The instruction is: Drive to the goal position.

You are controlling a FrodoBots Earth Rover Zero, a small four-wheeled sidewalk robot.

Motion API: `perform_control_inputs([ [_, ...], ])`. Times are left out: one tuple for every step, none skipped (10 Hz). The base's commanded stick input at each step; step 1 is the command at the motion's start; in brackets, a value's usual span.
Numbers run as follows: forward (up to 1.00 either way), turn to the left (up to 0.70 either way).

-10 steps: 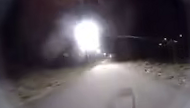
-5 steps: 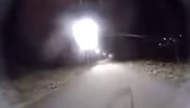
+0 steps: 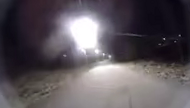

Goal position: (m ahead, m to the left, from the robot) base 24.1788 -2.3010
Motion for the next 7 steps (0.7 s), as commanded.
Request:
perform_control_inputs([
  [1.0, 0.0],
  [1.0, 0.0],
  [1.0, 0.0],
  [1.0, 0.0],
  [1.0, 0.0],
  [1.0, 0.0],
  [1.0, 0.0],
])
